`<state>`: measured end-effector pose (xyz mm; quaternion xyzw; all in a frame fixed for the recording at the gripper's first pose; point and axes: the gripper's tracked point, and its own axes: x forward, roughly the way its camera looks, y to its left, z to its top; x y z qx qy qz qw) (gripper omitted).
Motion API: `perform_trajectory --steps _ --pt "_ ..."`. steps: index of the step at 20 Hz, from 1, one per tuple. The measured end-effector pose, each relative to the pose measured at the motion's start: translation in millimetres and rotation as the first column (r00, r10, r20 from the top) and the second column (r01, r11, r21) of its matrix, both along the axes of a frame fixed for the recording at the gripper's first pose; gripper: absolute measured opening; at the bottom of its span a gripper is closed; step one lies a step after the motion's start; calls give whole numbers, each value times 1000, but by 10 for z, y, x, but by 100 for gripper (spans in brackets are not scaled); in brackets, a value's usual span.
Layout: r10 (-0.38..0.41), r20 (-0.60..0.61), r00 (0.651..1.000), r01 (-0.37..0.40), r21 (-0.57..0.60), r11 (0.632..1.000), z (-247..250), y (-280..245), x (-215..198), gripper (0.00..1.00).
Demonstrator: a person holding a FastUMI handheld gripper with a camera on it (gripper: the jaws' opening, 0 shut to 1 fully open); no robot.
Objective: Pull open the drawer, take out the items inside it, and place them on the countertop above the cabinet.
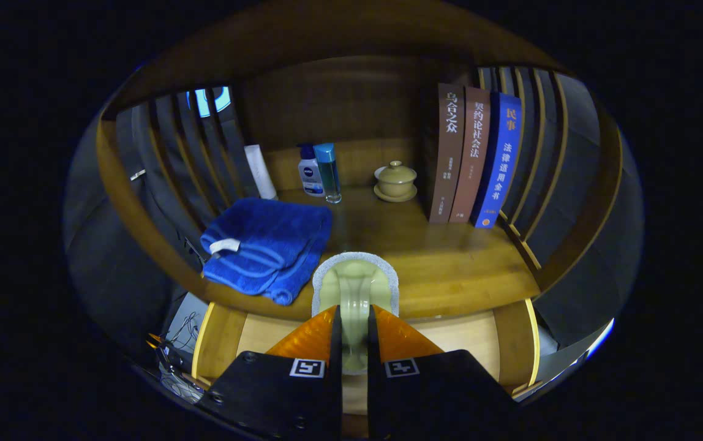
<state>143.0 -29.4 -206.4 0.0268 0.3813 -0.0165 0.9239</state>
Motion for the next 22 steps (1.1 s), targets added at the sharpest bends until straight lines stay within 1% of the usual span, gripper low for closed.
perform_trajectory --steps 6,10,13,14,15,16,20,21,22 --pt "-49 -37 998 49 5 999 -182 -151 618 21" --pt "-51 -76 996 51 -5 999 -345 -185 830 21" --pt "-54 -65 996 53 -27 998 -362 -185 960 21" --pt "-52 -74 996 50 -31 998 -363 -185 957 24" --pt "-55 -77 996 53 -25 998 -376 -191 975 24" --pt "-57 -77 995 55 -24 998 -420 -199 987 27" --pt "-61 -59 996 61 -12 998 -357 -197 965 86" --pt "-62 -41 997 62 0 998 -308 -174 957 85" --pt "-63 -19 998 63 7 998 -255 -164 932 88"
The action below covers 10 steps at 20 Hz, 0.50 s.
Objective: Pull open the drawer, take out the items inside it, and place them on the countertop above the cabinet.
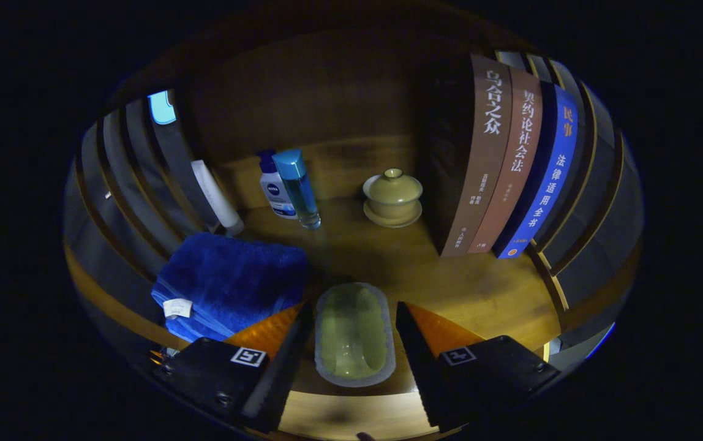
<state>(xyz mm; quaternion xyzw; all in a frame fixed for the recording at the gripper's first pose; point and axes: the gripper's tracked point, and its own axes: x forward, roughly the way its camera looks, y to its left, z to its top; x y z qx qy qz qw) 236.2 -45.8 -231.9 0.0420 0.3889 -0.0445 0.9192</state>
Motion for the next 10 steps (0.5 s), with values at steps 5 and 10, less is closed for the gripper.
perform_trajectory --steps 5,10 --pt "4 91 996 -5 21 1000 167 65 -361 100" --pt "11 288 958 -10 -5 1000 511 177 -876 100"
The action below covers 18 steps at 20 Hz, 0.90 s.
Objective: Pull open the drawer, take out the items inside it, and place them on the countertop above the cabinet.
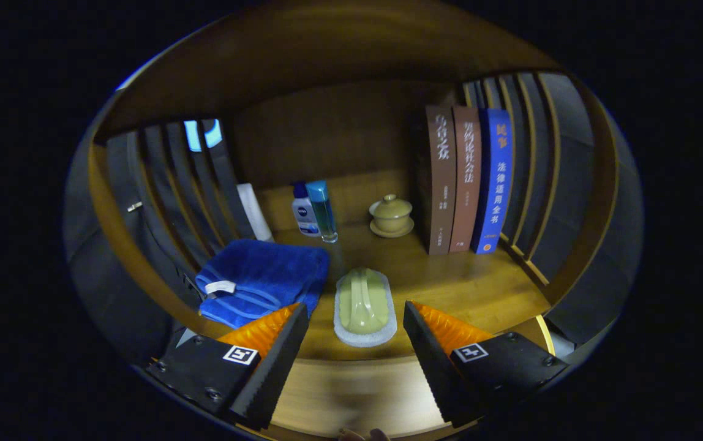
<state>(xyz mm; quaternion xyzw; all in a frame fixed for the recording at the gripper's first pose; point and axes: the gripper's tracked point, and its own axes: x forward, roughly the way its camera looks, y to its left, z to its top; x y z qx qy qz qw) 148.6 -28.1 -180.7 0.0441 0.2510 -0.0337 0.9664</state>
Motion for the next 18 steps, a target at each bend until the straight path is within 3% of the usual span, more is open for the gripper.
perform_trajectory --steps 3,7,18 --pt "10 146 989 -4 -48 999 252 90 -400 100" --pt "4 227 974 5 -38 999 286 150 -1012 99" --pt "-36 281 959 42 -14 999 -591 203 -2393 99"
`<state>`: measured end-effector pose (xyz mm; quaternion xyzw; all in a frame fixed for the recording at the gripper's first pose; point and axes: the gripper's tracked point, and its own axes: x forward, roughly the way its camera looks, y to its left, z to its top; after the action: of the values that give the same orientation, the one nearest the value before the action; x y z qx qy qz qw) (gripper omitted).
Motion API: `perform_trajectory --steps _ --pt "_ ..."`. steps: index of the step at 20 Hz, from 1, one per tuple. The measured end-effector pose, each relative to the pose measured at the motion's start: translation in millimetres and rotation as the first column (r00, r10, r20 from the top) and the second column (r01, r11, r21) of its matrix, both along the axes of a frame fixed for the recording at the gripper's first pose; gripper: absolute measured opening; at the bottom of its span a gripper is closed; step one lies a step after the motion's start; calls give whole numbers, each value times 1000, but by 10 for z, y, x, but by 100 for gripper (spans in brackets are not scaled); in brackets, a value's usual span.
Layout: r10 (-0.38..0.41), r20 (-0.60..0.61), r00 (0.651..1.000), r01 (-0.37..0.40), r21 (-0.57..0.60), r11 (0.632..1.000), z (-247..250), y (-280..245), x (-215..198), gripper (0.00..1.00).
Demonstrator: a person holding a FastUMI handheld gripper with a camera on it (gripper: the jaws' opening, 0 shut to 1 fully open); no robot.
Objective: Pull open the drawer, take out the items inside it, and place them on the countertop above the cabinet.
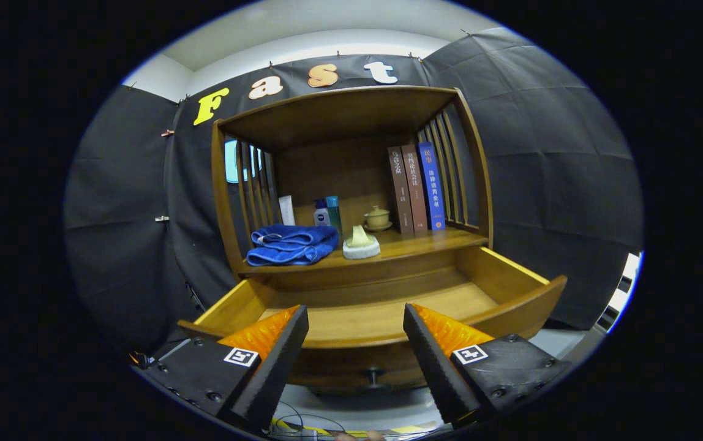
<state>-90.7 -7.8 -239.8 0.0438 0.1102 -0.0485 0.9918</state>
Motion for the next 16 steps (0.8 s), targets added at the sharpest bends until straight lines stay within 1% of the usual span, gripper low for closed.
perform_trajectory --steps 2,5,9,10,11,12,16 --pt "6 -14 1000 -6 -14 1000 -149 32 -90 99" --pt "6 -35 999 -7 -32 999 -306 1 -54 100" --pt "-10 -108 994 10 -6 1000 -588 -81 19 100" --pt "-6 -123 992 7 5 1000 -621 -81 27 100" --pt "-10 -103 995 10 1 1000 -544 -63 -41 100" --pt "-9 -107 994 9 -6 1000 -583 -91 43 100" --pt "-3 -104 995 2 -16 1000 -568 -94 137 99"
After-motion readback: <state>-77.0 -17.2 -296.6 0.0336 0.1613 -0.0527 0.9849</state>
